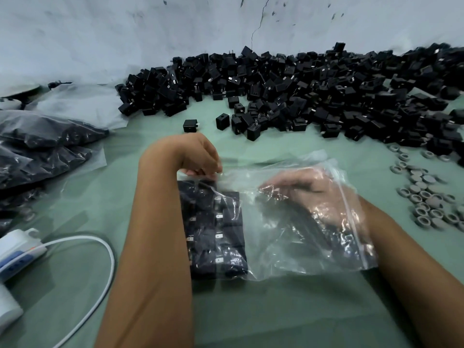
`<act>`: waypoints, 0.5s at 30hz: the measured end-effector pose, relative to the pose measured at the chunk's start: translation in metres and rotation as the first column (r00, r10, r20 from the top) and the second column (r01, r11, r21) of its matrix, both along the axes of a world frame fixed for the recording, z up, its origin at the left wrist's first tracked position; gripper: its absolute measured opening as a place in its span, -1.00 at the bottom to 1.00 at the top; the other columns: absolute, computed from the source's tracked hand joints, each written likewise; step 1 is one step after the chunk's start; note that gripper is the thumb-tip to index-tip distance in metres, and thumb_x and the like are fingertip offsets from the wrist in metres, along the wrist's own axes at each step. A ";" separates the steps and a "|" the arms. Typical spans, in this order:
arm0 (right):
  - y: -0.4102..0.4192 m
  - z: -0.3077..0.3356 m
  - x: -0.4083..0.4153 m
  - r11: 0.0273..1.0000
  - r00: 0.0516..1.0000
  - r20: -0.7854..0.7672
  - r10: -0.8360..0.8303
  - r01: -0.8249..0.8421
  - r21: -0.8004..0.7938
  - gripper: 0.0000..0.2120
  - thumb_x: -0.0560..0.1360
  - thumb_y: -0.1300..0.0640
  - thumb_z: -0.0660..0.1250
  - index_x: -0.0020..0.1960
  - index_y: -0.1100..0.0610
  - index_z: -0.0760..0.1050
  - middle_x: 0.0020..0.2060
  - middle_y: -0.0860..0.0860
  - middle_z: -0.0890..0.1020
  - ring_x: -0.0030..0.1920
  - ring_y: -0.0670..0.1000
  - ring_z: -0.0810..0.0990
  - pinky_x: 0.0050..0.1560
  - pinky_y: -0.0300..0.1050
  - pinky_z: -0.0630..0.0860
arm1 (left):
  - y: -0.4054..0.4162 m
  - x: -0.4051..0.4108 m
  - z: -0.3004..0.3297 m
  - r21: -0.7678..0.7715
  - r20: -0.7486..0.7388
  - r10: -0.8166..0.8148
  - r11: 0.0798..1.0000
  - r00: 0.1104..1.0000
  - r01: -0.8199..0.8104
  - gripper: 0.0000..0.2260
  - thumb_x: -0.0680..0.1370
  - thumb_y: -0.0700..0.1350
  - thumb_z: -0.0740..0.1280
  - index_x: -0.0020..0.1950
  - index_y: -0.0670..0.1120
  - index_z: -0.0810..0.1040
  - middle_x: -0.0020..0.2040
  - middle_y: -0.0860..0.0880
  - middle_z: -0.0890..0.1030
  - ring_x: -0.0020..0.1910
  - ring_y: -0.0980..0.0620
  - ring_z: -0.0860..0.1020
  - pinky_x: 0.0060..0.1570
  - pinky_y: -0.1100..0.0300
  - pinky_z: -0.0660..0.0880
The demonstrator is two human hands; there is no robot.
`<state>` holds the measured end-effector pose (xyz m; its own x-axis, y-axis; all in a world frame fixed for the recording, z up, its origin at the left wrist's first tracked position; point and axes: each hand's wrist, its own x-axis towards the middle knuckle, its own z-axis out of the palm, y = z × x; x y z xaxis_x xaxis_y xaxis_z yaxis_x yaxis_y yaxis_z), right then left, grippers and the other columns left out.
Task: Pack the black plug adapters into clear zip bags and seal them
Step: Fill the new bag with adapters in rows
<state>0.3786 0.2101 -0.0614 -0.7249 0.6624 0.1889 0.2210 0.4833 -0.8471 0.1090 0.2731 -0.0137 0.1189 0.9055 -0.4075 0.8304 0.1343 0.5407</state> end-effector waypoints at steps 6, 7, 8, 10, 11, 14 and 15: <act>-0.001 -0.002 0.047 0.735 0.732 -0.102 -0.674 0.649 -0.198 -0.85 0.51 0.31 0.40 -0.24 0.23 0.63 -0.35 0.19 0.65 -0.39 0.02 0.58 -0.38 -0.19 0.53 | 0.001 0.004 -0.005 0.138 -0.052 0.037 0.990 0.998 -0.029 -0.86 0.54 -0.23 0.49 -0.18 -0.02 0.71 -0.33 0.07 0.69 -0.27 0.08 0.63 -0.29 0.23 0.48; 0.002 0.000 0.049 0.672 0.661 -0.121 -0.740 0.720 -0.175 -0.80 0.48 0.37 0.36 -0.25 0.17 0.64 -0.36 0.17 0.65 -0.39 0.03 0.56 -0.40 -0.16 0.51 | 0.000 0.004 -0.006 0.160 -0.037 0.061 0.986 0.997 -0.054 -0.86 0.55 -0.23 0.47 -0.17 -0.03 0.71 -0.31 0.05 0.70 -0.28 0.08 0.63 -0.30 0.24 0.49; 0.007 0.004 0.051 0.614 0.598 -0.139 -0.789 0.779 -0.131 -0.72 0.47 0.43 0.30 -0.26 0.13 0.64 -0.39 0.11 0.65 -0.41 -0.01 0.55 -0.42 -0.18 0.47 | -0.001 0.004 -0.007 0.172 -0.017 0.086 0.982 0.996 -0.082 -0.86 0.56 -0.24 0.45 -0.16 -0.04 0.70 -0.31 0.03 0.69 -0.30 0.09 0.62 -0.32 0.24 0.49; 0.015 0.019 0.052 0.541 0.538 -0.144 -0.831 0.841 0.018 -0.60 0.44 0.47 0.20 -0.30 0.06 0.63 -0.38 -0.01 0.68 -0.47 -0.14 0.57 -0.48 -0.26 0.44 | -0.002 0.002 -0.007 0.195 0.029 0.139 0.970 0.990 -0.142 -0.84 0.59 -0.26 0.40 -0.14 -0.07 0.68 -0.31 0.01 0.69 -0.31 0.09 0.61 -0.27 0.20 0.56; 0.019 0.030 0.049 0.535 0.544 -0.139 -0.828 0.839 0.096 -0.59 0.42 0.45 0.17 -0.30 0.03 0.62 -0.36 -0.04 0.69 -0.46 -0.15 0.61 -0.49 -0.27 0.44 | -0.002 -0.001 -0.006 0.219 0.051 0.171 0.959 0.984 -0.178 -0.83 0.60 -0.26 0.38 -0.14 -0.07 0.67 -0.30 0.00 0.68 -0.27 0.06 0.61 -0.18 0.15 0.61; 0.039 0.065 0.019 0.611 0.649 -0.116 -0.752 0.752 0.249 -0.63 0.38 0.38 0.16 -0.30 0.00 0.62 -0.35 -0.06 0.70 -0.39 -0.06 0.67 -0.44 -0.19 0.52 | -0.002 -0.008 -0.001 0.288 0.066 0.268 0.917 0.961 -0.276 -0.86 0.59 -0.18 0.40 -0.16 -0.04 0.64 -0.17 -0.05 0.68 -0.08 -0.05 0.64 0.05 0.05 0.61; 0.047 0.072 0.002 0.652 0.696 -0.076 -0.714 0.700 0.290 -0.65 0.39 0.36 0.18 -0.28 0.00 0.63 -0.36 -0.05 0.70 -0.36 -0.03 0.68 -0.39 -0.15 0.57 | -0.002 -0.010 0.000 0.287 0.066 0.292 0.910 0.954 -0.299 -0.90 0.59 -0.15 0.40 -0.12 -0.05 0.65 -0.11 -0.08 0.69 -0.02 -0.09 0.64 0.10 0.03 0.61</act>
<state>0.3806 0.2571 0.0105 -0.0705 0.9012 0.4277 0.6254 0.3740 -0.6849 0.0992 0.2710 -0.0134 -0.1668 0.9785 -0.1216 0.7648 0.2062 0.6103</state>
